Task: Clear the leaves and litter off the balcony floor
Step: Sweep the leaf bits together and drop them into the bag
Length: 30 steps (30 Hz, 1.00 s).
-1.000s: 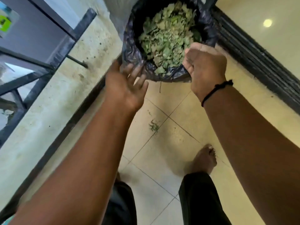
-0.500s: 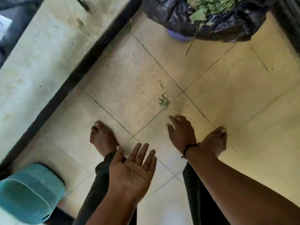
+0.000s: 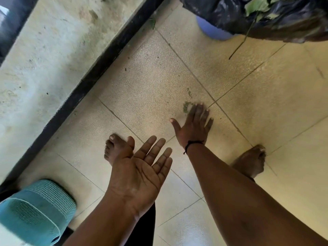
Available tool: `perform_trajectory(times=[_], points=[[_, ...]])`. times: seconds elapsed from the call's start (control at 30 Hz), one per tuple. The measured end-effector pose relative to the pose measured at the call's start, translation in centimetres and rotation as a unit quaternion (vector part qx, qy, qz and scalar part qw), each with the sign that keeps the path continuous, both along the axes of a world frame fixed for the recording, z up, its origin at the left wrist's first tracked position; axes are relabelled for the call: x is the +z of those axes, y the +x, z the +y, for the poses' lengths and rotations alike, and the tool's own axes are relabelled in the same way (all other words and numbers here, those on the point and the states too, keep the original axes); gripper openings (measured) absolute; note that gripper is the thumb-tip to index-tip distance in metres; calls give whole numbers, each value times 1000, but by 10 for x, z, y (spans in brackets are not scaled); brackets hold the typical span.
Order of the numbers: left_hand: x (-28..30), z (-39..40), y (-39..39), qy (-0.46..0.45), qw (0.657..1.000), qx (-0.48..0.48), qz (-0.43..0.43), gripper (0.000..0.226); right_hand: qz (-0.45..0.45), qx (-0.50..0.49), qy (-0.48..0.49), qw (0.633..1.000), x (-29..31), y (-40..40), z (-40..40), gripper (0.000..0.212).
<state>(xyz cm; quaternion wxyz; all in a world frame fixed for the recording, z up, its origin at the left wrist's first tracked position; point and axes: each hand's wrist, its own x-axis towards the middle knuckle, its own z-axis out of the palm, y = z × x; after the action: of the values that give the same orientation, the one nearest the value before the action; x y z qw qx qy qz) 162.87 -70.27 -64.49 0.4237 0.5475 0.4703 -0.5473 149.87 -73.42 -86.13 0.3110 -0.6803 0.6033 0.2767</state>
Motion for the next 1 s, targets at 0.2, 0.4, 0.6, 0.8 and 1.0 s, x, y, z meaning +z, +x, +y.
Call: perform_trajectory(times=[0.2, 0.4, 0.6, 0.8, 1.0], points=[[3, -6, 9, -6, 1000, -22, -2, 56, 76, -55, 15, 996, 3, -61, 1, 133], [1, 2, 16, 6, 999, -40, -9, 54, 37, 33, -5, 999, -21, -53, -49, 149], [1, 1, 19, 10, 998, -51, -19, 52, 17, 139, -70, 988, -34, -27, -110, 143], [2, -8, 18, 16, 999, -47, -22, 52, 6, 177, -65, 982, -22, -41, -117, 135], [5, -8, 17, 12, 999, -53, -6, 52, 43, 124, 18, 991, -10, -88, -48, 144]])
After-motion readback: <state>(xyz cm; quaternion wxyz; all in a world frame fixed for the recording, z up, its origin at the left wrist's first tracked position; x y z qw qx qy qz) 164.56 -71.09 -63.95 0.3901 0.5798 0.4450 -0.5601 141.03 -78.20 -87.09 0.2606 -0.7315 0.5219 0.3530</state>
